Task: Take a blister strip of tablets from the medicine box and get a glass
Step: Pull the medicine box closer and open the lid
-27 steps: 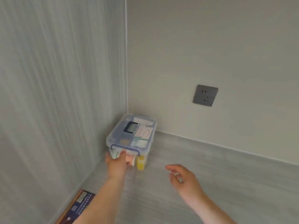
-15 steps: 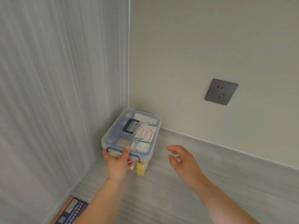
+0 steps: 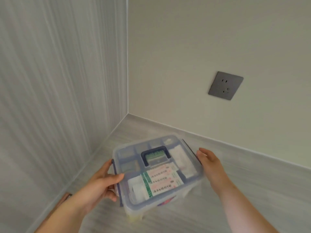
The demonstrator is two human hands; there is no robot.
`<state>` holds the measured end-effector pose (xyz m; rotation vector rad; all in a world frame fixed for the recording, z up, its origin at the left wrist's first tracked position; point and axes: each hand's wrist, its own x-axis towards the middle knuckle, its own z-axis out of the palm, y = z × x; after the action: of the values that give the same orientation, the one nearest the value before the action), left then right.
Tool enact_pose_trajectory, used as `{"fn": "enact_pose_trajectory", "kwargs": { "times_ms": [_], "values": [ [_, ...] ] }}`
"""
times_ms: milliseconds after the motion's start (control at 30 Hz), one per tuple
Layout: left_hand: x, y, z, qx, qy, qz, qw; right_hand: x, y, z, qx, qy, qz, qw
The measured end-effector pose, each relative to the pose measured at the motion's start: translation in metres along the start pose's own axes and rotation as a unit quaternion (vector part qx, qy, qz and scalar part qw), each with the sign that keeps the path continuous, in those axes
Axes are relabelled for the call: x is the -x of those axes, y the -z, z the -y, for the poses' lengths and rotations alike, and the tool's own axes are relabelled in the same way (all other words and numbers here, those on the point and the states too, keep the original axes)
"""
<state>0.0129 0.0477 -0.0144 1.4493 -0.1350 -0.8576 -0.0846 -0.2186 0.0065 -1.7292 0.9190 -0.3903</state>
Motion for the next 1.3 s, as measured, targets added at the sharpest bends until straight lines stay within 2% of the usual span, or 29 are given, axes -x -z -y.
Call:
{"fn": "enact_pose_trajectory", "kwargs": {
  "times_ms": [167, 300, 433, 533, 633, 800, 867, 933, 1000, 1167, 1300],
  "values": [
    [0.024, -0.009, 0.006, -0.021, 0.006, 0.034, 0.999, 0.032, 0.023, -0.014, 0.053, 0.005, 0.03, 0.998],
    [0.045, -0.009, 0.01, -0.064, 0.014, 0.01, 0.998, 0.059, 0.038, -0.023, 0.142, 0.045, 0.054, 0.987],
    [0.051, -0.013, 0.007, -0.197, -0.011, -0.044, 0.979, 0.065, 0.035, -0.018, 0.357, 0.074, 0.038, 0.93],
    [0.051, -0.017, 0.004, -0.25, -0.014, -0.075, 0.965, 0.066, 0.029, -0.014, 0.424, 0.064, 0.033, 0.903],
    [0.049, -0.02, 0.001, -0.274, -0.005, -0.072, 0.959, 0.065, 0.026, -0.015, 0.448, 0.067, 0.017, 0.891],
    [0.052, -0.022, -0.001, -0.288, -0.011, -0.067, 0.955, 0.06, 0.033, -0.02, 0.391, 0.073, 0.029, 0.917],
    [0.055, -0.018, 0.002, -0.244, -0.01, -0.08, 0.966, 0.058, 0.035, -0.021, 0.348, 0.075, 0.023, 0.934],
    [0.058, -0.014, 0.008, -0.185, -0.012, -0.072, 0.98, 0.058, 0.035, -0.024, 0.249, 0.03, 0.023, 0.968],
    [0.063, -0.012, 0.016, -0.138, -0.018, -0.07, 0.988, 0.057, 0.037, -0.028, 0.167, -0.026, 0.028, 0.985],
    [0.065, -0.01, 0.029, 0.027, -0.009, -0.102, 0.994, 0.056, 0.034, -0.038, 0.092, -0.079, 0.018, 0.993],
    [0.066, -0.009, 0.035, 0.027, -0.037, -0.094, 0.995, 0.059, 0.032, -0.049, 0.101, -0.122, 0.043, 0.986]
  ]
}}
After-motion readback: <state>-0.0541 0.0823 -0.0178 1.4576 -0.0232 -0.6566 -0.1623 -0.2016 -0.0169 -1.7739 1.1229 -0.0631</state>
